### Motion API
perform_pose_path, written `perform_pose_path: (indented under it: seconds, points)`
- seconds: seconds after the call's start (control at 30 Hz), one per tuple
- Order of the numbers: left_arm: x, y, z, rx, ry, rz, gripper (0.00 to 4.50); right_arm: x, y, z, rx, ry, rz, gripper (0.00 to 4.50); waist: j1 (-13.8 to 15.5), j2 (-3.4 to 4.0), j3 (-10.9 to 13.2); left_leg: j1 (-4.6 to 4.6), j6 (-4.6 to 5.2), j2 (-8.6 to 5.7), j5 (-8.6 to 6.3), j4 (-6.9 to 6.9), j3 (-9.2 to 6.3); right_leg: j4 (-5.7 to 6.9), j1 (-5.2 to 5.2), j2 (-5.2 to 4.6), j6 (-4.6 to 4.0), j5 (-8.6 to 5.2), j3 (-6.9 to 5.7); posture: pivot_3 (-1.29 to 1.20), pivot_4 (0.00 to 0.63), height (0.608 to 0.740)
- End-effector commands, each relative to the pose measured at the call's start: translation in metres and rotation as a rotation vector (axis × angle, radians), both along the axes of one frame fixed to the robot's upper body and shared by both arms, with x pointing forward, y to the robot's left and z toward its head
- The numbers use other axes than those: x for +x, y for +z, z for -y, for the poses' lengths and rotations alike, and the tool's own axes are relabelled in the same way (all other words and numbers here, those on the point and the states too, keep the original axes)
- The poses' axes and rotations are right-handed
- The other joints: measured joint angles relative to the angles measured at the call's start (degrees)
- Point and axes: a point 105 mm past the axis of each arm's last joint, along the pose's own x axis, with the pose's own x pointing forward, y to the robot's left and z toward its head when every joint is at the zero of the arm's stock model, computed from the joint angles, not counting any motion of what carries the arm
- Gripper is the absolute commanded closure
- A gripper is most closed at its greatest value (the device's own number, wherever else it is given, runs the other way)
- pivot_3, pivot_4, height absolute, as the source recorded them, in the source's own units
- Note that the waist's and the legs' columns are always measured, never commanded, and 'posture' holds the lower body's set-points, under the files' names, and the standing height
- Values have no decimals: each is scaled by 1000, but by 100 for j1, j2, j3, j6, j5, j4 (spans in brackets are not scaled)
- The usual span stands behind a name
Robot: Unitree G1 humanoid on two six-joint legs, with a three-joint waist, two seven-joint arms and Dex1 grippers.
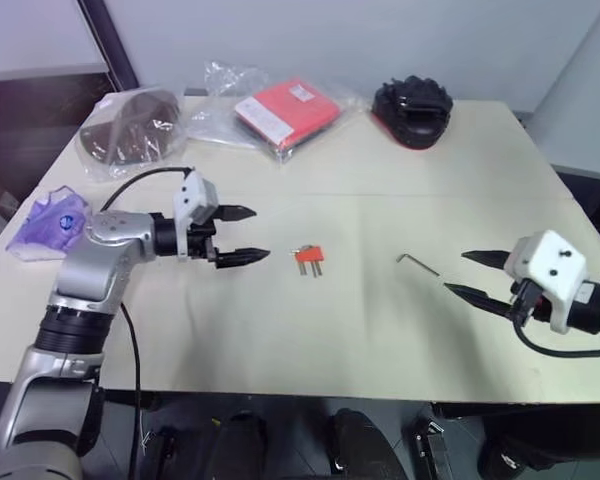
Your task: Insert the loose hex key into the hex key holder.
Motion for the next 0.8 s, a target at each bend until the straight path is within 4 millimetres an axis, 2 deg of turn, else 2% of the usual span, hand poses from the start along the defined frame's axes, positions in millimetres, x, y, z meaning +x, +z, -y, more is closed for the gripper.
perform_pose_path:
  seconds: [0.03,0.8]
  points:
    - [-3,11,1,12,-30,41,18,-2,8,-4,-9,22,27,1853,1,-1,0,0,0,0,0,0,0,0,0,0,0,0,0,0,150,740]
    - [4,14,3,-31,5,40,18,0,0,-10,0,38,21,1853,5,-2,1,-4,0,1,0,1,0,1,-5,-1,0,0,0,0,150,740]
